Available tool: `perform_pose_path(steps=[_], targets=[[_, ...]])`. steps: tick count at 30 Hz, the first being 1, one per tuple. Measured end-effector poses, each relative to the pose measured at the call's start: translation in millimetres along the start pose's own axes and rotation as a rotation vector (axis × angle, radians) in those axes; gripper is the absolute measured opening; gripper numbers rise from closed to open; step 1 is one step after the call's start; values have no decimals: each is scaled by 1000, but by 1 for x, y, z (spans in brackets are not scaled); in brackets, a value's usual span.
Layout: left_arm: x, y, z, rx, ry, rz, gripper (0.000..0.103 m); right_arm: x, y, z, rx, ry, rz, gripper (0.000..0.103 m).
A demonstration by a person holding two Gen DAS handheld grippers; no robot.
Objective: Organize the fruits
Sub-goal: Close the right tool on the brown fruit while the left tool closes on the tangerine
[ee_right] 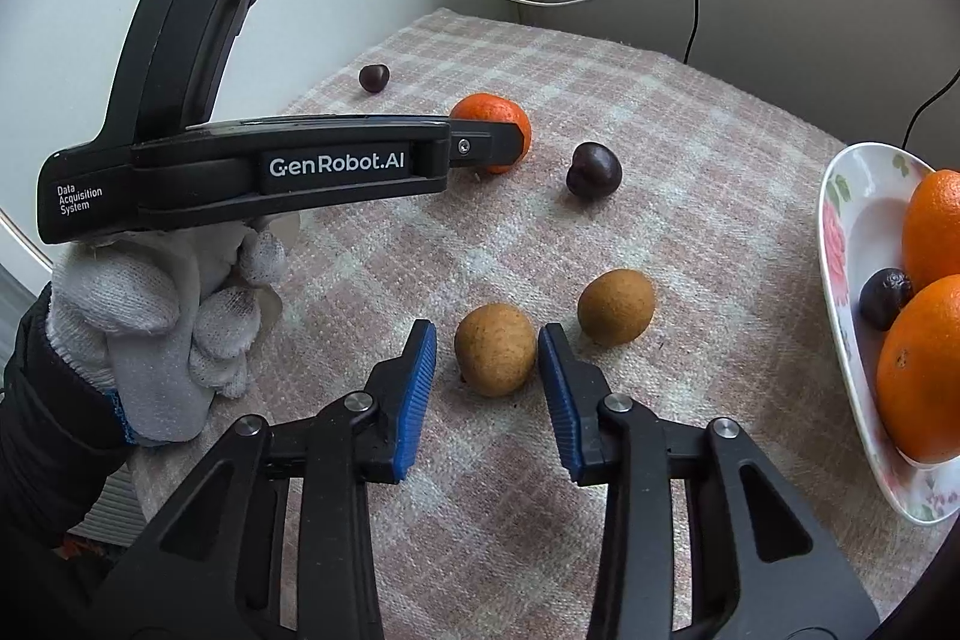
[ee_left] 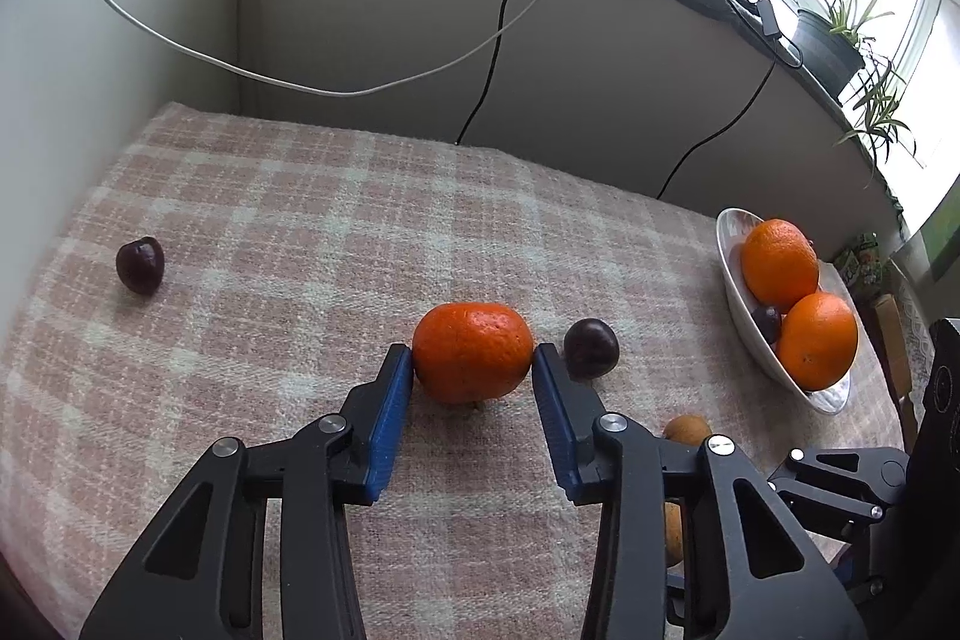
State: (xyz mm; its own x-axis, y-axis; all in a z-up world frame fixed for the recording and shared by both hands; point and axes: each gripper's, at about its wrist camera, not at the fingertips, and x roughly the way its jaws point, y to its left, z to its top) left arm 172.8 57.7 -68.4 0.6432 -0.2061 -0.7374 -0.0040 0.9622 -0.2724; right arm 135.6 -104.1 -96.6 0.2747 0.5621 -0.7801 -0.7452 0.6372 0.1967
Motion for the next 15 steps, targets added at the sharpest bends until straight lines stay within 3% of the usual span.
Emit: perform_pose_path(steps=[3, 15], targets=[[1, -2, 1, 8, -7, 6, 39, 0, 0, 0, -1, 2, -6, 29], [-7, -4, -3, -4, -24, -4, 38, -10, 1, -3, 12, -24, 1, 28]])
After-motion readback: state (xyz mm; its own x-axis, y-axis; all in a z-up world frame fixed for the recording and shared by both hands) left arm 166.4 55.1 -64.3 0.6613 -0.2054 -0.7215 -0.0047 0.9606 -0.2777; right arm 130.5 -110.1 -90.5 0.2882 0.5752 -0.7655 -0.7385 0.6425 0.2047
